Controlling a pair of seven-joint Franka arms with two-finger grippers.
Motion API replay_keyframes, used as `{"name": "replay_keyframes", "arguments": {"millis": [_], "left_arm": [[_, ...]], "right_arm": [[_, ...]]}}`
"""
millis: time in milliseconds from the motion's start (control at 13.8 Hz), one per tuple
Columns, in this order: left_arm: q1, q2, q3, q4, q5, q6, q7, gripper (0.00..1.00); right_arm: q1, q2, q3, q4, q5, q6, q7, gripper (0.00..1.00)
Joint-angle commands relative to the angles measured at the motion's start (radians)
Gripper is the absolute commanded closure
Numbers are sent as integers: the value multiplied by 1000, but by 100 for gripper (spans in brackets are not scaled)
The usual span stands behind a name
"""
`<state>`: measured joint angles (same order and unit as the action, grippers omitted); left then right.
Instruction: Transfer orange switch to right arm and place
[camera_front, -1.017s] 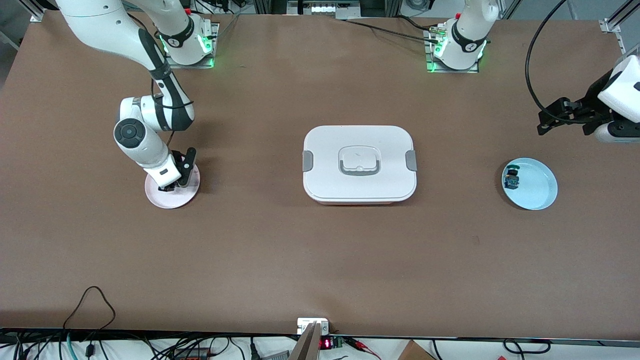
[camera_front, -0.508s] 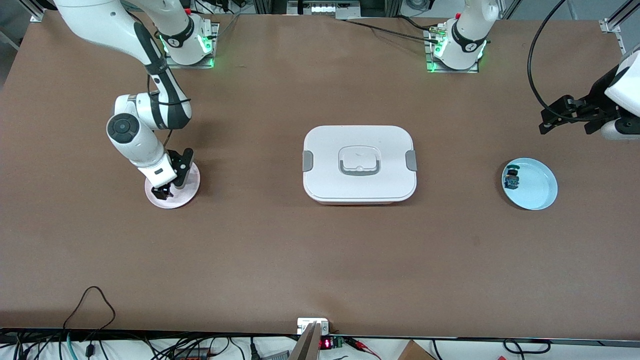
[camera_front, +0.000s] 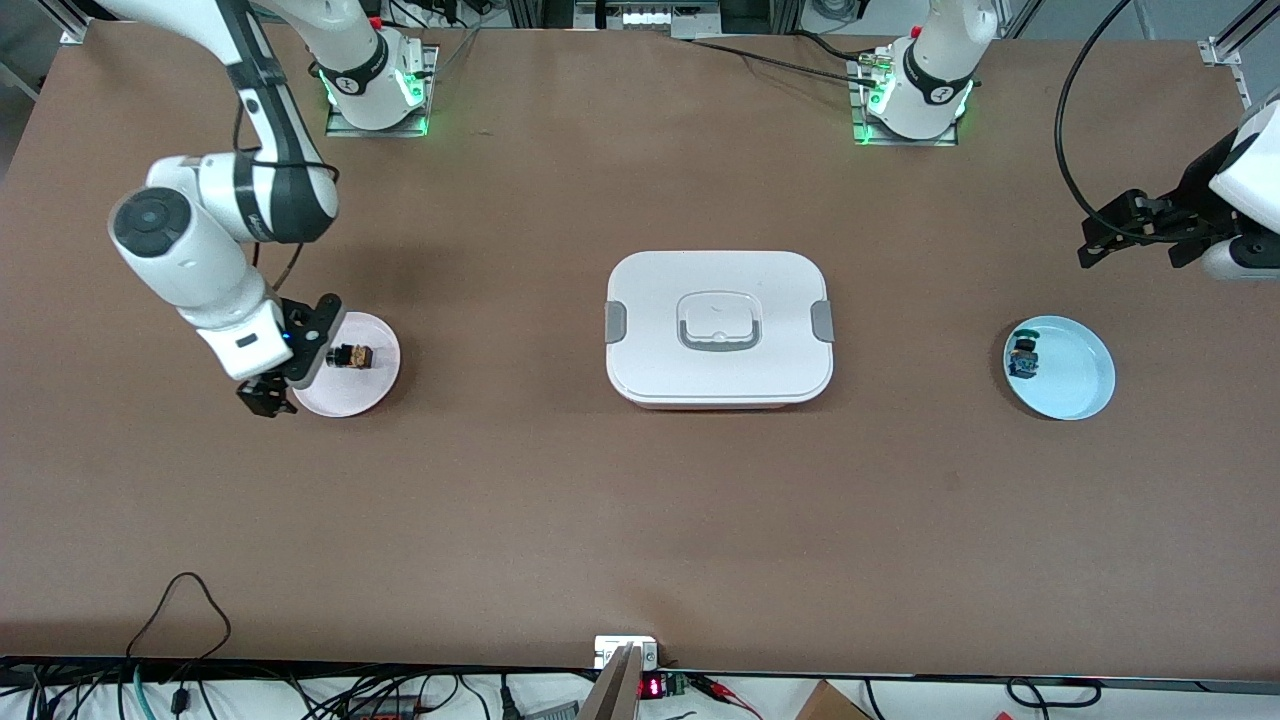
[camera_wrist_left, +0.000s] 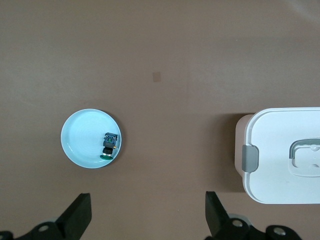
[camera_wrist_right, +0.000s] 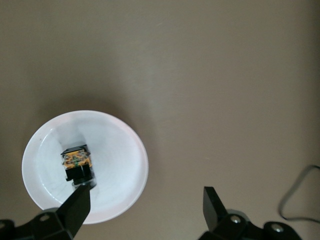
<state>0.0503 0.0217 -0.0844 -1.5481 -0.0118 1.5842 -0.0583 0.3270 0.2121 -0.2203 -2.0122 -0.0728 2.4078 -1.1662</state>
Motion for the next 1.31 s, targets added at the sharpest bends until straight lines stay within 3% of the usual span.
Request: {"name": "replay_keyframes", "arguments": {"millis": [0,218,508,799,1089,1234], "left_arm": [[2,11,-1,28,-16,-24,-9,0],[2,9,-1,28,-16,-53,-8,0],[0,1,-31,37,-14,-110,-11,0],[2,4,-23,75,-16,-156,2,0],[0,4,-40,75,-14,-156,-5,0],[0,4,-41,75,-14,-158,-6,0]], "right_arm": [[-3,-37,4,113,42,-181,165,0],[-6,-54,4,193,135,-314,408,0],[-17,-56,6,243,197,-427,688,0],[-16,-46,9,335,200,-631,1092,0],[-35,-30,4,456,174,-852,1163,0],[-83,-28,13,480,85,-895,1148,0]]}}
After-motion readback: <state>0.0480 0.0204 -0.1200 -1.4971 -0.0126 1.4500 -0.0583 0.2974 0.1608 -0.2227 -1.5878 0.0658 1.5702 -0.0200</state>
